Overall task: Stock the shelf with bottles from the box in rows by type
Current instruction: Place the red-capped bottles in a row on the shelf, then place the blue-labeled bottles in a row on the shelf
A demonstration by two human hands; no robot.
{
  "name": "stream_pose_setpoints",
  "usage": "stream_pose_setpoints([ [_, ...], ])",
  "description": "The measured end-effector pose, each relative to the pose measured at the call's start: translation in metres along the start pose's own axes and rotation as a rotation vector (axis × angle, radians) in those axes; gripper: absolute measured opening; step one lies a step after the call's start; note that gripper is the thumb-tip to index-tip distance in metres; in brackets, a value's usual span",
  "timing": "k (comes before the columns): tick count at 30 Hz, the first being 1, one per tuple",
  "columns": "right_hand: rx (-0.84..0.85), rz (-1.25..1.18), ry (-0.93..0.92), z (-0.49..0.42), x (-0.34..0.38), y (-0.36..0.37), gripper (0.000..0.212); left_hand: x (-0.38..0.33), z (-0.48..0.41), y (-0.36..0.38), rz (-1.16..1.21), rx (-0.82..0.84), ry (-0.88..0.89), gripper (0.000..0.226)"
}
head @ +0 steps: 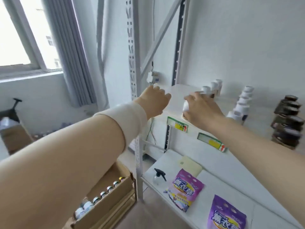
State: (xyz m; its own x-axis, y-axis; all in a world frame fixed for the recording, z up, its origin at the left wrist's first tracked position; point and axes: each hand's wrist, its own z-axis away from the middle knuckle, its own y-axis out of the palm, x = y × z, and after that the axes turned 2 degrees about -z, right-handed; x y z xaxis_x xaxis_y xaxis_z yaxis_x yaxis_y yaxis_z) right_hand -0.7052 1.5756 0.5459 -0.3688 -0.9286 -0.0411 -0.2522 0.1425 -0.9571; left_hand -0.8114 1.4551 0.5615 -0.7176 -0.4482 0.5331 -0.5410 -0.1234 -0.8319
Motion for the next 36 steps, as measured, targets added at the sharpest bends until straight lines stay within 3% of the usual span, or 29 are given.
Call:
stream_pose_setpoints([
  [6, 0.195, -0.088, -0.221, -0.054, 0.174, 0.111, 0.047, 0.097, 0.098, 0.159, 0.137, 0.244, -0.184, 0.041],
  [12, 0.487, -0.042, -0.433, -0.059, 0.293, 0.237, 0.047, 0.131, 0.182, 0.310, 0.323, 0.507, -0.343, 0.040],
  [18, 0.684, 0.015, -0.607, -0.074, 0.341, 0.339, 0.047, 0.126, 0.213, 0.422, 0.491, 0.749, -0.398, 0.040],
  [25, 0.950, 0.016, -0.748, -0.096, 0.378, 0.456, 0.045, 0.092, 0.234, 0.536, 0.723, 1.002, -0.599, 0.034],
  [33, 1.209, -0.016, -0.789, -0.088, 0.437, 0.624, 0.049, 0.045, 0.248, 0.690, 0.810, 1.191, -0.732, 0.037],
  [36, 1.270, -0.068, -0.716, -0.085, 0.466, 0.683, 0.047, 0.033, 0.243, 0.749, 0.810, 1.255, -0.819, 0.039],
])
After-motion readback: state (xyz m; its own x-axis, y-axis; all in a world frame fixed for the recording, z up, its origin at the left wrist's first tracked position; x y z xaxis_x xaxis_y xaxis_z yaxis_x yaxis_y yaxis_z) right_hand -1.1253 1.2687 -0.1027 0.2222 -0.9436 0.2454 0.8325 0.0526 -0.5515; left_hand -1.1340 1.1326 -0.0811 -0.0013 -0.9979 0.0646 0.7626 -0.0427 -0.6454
